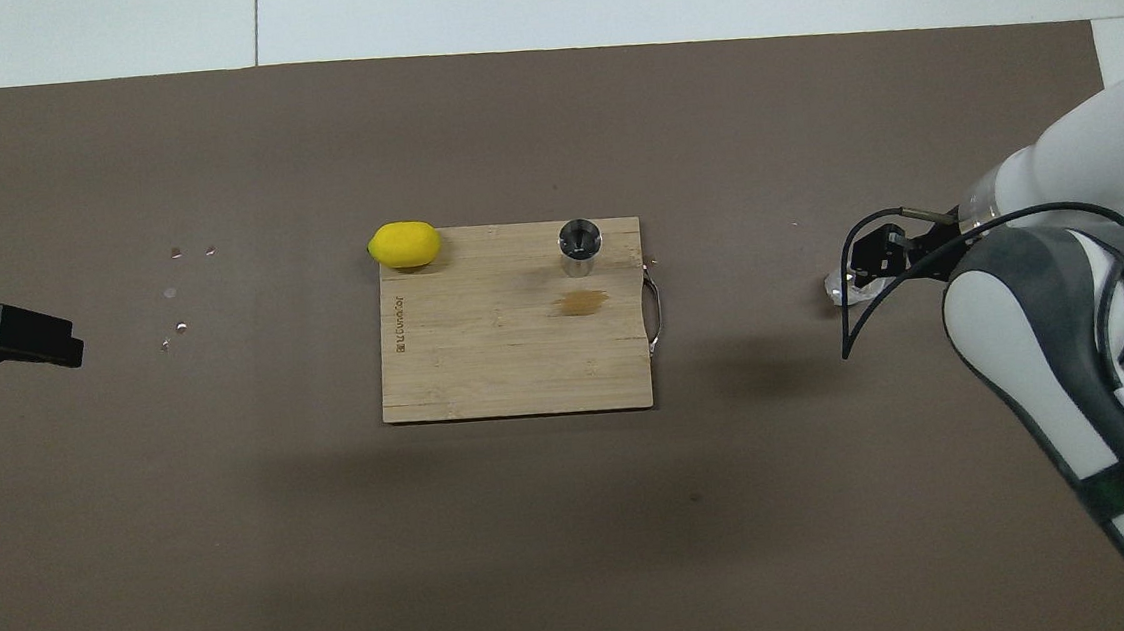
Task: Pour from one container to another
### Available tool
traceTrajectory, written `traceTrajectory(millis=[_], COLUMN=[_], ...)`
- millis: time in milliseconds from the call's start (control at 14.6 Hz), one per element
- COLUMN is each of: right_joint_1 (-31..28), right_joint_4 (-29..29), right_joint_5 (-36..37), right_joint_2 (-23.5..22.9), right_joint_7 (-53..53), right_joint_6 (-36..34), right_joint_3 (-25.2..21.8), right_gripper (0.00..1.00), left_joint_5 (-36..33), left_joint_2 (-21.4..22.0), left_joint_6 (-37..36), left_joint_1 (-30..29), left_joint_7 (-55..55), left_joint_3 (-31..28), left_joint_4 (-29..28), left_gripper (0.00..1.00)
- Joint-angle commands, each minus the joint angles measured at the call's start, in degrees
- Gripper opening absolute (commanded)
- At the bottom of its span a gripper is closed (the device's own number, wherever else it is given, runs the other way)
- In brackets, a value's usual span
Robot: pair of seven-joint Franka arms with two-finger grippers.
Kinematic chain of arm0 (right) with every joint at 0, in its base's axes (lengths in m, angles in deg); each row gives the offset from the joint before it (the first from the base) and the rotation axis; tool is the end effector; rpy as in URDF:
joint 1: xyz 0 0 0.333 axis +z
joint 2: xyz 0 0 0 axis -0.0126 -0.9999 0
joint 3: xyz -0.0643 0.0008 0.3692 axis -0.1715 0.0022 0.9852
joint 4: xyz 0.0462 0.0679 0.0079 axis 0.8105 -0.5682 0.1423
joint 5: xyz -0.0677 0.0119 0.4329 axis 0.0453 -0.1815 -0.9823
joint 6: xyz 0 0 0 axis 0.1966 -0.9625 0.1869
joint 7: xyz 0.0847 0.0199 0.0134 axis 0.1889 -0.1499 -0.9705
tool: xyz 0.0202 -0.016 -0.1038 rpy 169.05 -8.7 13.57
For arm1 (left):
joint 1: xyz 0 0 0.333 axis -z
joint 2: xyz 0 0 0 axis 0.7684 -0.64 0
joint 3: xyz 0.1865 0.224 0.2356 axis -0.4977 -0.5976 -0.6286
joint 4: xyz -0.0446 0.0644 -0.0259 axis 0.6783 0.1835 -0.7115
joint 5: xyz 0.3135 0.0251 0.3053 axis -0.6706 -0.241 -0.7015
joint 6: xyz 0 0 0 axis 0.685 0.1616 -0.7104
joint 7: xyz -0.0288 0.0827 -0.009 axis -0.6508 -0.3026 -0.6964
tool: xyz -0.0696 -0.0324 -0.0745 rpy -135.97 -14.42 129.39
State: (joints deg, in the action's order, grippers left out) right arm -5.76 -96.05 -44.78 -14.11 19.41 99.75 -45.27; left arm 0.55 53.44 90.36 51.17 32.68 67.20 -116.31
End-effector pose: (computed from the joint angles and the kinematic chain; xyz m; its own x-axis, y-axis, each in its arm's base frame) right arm 0.6157 0.0466 0.4965 0.9604 -0.2636 -0.0904 -0.2661 -0.9638 -0.0159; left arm 0.5780 -0.0238 0.6755 0.9917 -0.1092 -0.0679 -0.1069 -0.9936 0.0368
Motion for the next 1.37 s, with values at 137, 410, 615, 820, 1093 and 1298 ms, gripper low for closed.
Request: traceTrajectory(millis=[137, 410, 615, 820, 1093, 1298], right_joint_1=[3.7, 3.8, 3.8, 3.5, 3.2, 3.1], right_joint_4=[6.7, 16.2, 18.0, 22.9, 21.1, 20.1], right_joint_5=[6.5, 6.5, 6.4, 5.4, 5.1, 4.9], right_joint_2=[3.9, 3.3, 4.0, 2.7, 4.0, 4.5], right_joint_7=[-6.8, -8.6, -8.9, -11.2, -11.7, -11.7], right_joint_6=[-5.2, -10.5, -13.5, -20.3, -23.7, -23.6], right_joint_3=[0.2, 0.3, 0.3, 0.3, 0.3, 0.3], right_gripper=[1.00, 1.00, 1.00, 1.00, 1.00, 1.00], left_joint_5=[0.7, 0.7, 0.7, 0.7, 0.7, 0.7], left_joint_2=[1.6, 1.6, 1.6, 1.6, 1.6, 1.6], left_joint_6=[-0.4, -0.4, -0.4, -0.4, -0.5, -0.4], left_joint_1=[-0.5, -0.5, -0.4, -0.5, -0.5, -0.5], left_joint_7=[-0.1, -0.1, -0.1, -0.1, -0.1, -0.1], left_joint_3=[0.1, 0.1, 0.1, 0.1, 0.0, 0.1], left_joint_4=[-1.5, -1.5, -1.5, -1.5, -1.5, -1.5], left_gripper=[1.00, 1.00, 1.00, 1.00, 1.00, 1.00])
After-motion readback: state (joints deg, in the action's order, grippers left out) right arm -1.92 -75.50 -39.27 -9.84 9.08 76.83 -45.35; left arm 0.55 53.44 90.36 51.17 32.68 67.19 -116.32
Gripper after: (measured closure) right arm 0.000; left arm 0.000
